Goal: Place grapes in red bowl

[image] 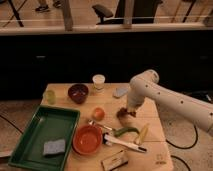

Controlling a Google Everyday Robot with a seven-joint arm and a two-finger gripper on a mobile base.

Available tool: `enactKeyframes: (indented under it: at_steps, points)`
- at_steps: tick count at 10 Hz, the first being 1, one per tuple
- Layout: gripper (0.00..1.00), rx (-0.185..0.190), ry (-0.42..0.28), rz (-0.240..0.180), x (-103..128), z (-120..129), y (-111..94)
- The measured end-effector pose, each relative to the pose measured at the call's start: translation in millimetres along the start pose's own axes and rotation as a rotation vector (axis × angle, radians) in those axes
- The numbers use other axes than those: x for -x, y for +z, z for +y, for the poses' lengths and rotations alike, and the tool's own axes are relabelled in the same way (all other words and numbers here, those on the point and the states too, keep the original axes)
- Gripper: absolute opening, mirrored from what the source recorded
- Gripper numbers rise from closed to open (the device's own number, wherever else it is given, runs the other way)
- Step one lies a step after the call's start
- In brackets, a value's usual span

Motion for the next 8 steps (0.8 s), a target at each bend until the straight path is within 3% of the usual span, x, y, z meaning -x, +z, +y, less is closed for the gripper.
enactKeyframes:
  at_steps: [2,5,6,8]
  points:
    - [0.01,-0.011,-0.002,0.0,2,2,-10]
    - [0.06,-0.014,-0.002,-0.009,5,5,-5]
    - [0.12,-0.014,0.001,-0.011,6,5,-2]
    - [0.36,-0.015,0.002,-0.021,9,2,5]
